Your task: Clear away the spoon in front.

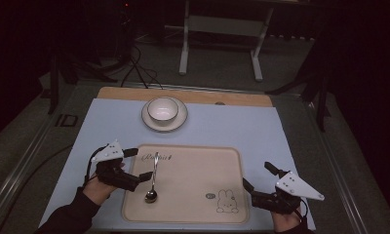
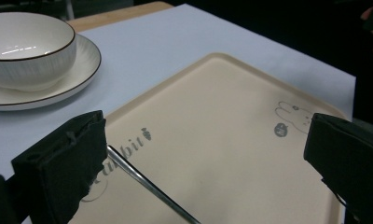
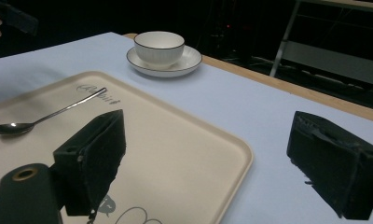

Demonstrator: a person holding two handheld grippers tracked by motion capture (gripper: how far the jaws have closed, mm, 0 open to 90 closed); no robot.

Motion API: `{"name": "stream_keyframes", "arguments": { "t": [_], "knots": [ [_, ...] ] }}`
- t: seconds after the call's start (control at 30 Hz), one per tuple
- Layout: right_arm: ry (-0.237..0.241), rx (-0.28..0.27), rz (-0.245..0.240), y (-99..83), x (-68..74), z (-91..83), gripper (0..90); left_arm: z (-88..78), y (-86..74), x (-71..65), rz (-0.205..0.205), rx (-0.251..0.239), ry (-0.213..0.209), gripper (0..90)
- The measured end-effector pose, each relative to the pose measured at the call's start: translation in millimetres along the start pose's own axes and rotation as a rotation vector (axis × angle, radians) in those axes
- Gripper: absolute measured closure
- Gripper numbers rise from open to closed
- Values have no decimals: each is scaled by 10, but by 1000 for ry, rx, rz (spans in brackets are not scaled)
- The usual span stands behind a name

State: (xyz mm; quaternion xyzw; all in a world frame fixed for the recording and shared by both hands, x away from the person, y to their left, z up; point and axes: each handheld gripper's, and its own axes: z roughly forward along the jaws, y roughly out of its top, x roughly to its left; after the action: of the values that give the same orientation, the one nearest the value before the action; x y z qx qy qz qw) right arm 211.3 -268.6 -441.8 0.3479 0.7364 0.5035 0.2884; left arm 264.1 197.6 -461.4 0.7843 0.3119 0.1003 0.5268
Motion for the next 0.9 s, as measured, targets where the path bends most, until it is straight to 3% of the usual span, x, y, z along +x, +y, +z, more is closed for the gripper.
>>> {"name": "stream_keyframes", "arguments": {
  "t": [0.43,0.9],
  "knots": [
    [-3,2,-4,1,7,1,115,-171,-173,19,-7,-21,18,0],
    [-5,3,-5,-3,-1,3,115,-133,-341,52,10,-3,32,0]
  ]
}}
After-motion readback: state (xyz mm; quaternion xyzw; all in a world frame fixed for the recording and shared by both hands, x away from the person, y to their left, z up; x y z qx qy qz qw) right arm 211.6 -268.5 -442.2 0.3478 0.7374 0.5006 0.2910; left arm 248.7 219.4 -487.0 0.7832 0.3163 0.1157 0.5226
